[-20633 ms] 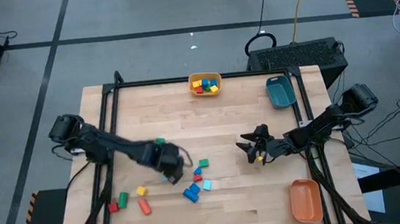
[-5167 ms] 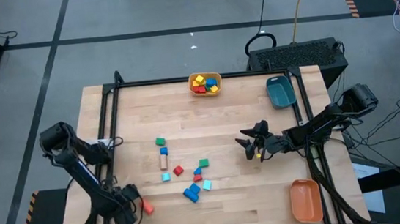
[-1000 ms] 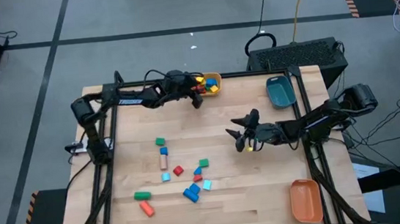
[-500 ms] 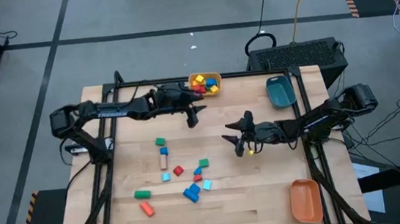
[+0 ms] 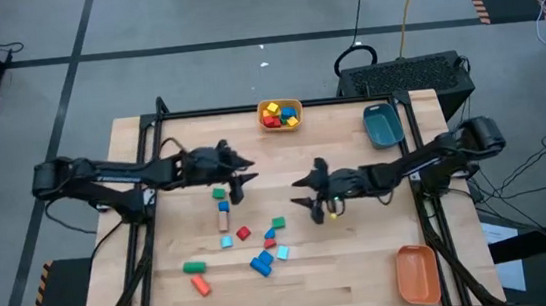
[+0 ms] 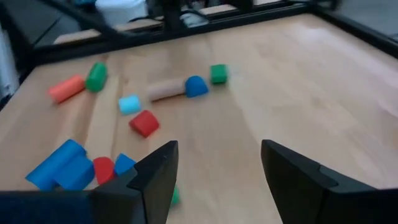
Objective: Sort blocks by size
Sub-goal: Put the brown cylindrical block into the blue bin
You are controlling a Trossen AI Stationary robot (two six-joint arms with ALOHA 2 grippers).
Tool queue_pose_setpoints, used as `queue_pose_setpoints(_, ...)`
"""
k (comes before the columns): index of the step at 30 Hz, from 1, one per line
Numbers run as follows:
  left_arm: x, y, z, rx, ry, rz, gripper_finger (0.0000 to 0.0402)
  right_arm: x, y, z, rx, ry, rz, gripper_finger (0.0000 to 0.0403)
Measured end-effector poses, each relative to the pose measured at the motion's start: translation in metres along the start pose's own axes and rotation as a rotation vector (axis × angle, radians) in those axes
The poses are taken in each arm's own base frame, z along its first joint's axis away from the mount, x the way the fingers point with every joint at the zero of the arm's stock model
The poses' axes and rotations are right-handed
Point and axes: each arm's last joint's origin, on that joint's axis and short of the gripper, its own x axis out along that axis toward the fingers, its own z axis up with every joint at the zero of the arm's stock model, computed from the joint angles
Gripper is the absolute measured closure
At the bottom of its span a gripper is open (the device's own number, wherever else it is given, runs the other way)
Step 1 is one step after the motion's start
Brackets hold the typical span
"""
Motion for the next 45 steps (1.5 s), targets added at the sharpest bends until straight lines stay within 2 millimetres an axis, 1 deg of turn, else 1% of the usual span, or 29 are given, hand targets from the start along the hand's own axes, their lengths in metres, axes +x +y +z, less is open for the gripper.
queue_pose_setpoints(4,-0.022,-0.008,-0.012,-0.03,-0.022,-0.018,0.0233,0.031,0.01,0.008,-0.072,0.041,0.055,0.0186)
queue_pose_setpoints(7,-0.035,-0.015,-0.021,-0.067,-0.007,-0.023,0.0233,0.056,0.014,0.012,-0.107,0.062,0.094,0.0186)
queue_pose_setpoints(10,-0.046,-0.02,-0.029,-0.106,0.064,0.009,0.0233,0.079,0.018,0.019,-0.127,0.099,0.145,0.0186)
queue_pose_setpoints(13,-0.054,-0.023,-0.04,-0.146,0.158,0.06,0.0233,0.099,0.02,0.022,-0.162,0.162,0.148,0.0186)
queue_pose_setpoints(16,-0.058,-0.026,-0.052,-0.173,0.27,0.078,0.0233,0.112,0.023,0.024,-0.203,0.219,0.133,0.0186)
queue_pose_setpoints(18,-0.061,-0.028,-0.06,-0.198,0.343,0.092,0.0233,0.119,0.025,0.027,-0.224,0.216,0.136,0.0186)
queue_pose_setpoints(22,-0.067,-0.033,-0.072,-0.22,0.466,0.114,0.0233,0.125,0.026,0.034,-0.276,0.2,0.143,0.0186)
queue_pose_setpoints(25,-0.07,-0.035,-0.077,-0.245,0.527,0.113,0.0233,0.126,0.024,0.037,-0.277,0.203,0.137,0.0186)
queue_pose_setpoints(30,-0.077,-0.035,-0.088,-0.27,0.654,0.127,0.0233,0.125,0.022,0.035,-0.266,0.232,0.125,0.0186)
queue_pose_setpoints(33,-0.075,-0.036,-0.09,-0.268,0.683,0.143,0.0233,0.125,0.022,0.034,-0.259,0.238,0.123,0.0186)
queue_pose_setpoints(37,-0.065,-0.039,-0.095,-0.255,0.711,0.157,0.0233,0.125,0.022,0.034,-0.258,0.239,0.123,0.0186)
queue_pose_setpoints(42,-0.047,-0.044,-0.104,-0.209,0.749,0.165,0.0233,0.124,0.021,0.032,-0.26,0.261,0.12,0.0186)
queue_pose_setpoints(45,-0.036,-0.048,-0.106,-0.184,0.735,0.144,0.0233,0.124,0.022,0.03,-0.262,0.28,0.119,0.0186)
